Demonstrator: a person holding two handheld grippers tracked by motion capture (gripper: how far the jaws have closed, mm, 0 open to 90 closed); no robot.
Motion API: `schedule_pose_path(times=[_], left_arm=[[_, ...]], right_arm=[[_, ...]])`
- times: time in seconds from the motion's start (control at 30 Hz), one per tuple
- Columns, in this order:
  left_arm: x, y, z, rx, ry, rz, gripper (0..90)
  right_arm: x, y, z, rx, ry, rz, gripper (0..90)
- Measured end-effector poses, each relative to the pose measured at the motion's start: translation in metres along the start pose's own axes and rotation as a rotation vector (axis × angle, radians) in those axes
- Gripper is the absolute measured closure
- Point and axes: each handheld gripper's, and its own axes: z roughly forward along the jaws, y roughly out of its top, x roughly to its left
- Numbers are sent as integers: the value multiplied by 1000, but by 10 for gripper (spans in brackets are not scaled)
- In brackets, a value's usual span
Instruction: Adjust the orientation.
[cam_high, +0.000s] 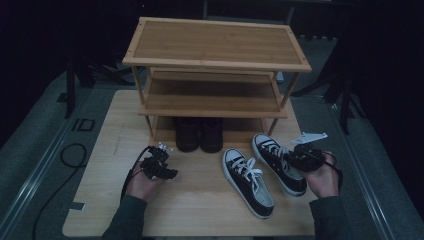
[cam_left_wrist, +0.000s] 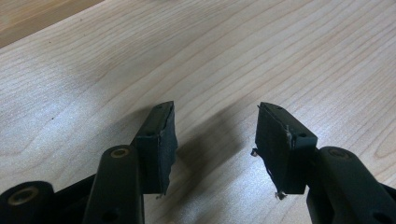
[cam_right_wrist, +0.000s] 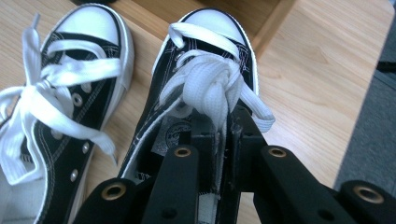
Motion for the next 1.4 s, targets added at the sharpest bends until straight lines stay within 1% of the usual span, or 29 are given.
schedule_pose_path(times=[0.17,0.27,0.5,0.8,1.13,1.4], left_arm=[[0,0,-1,-4,2,1,483],[1,0,-1,-4,2,0,483],[0,0,-1,-4,2,0,483],[1,0,-2,-7,4,0,483],[1,0,-2,-5,3,3,482],[1,0,-2,-8,4,-1,482]], right_arm=[[2,2,6,-14,20,-6,826],[5,4,10,-25,29,-20,826],[6,4,15,-43,56,-35,826],[12,4,21,-48,68,-55,825],[12,1,24,-58,79,-66,825],[12,-3,27,-62,93,-65,825]])
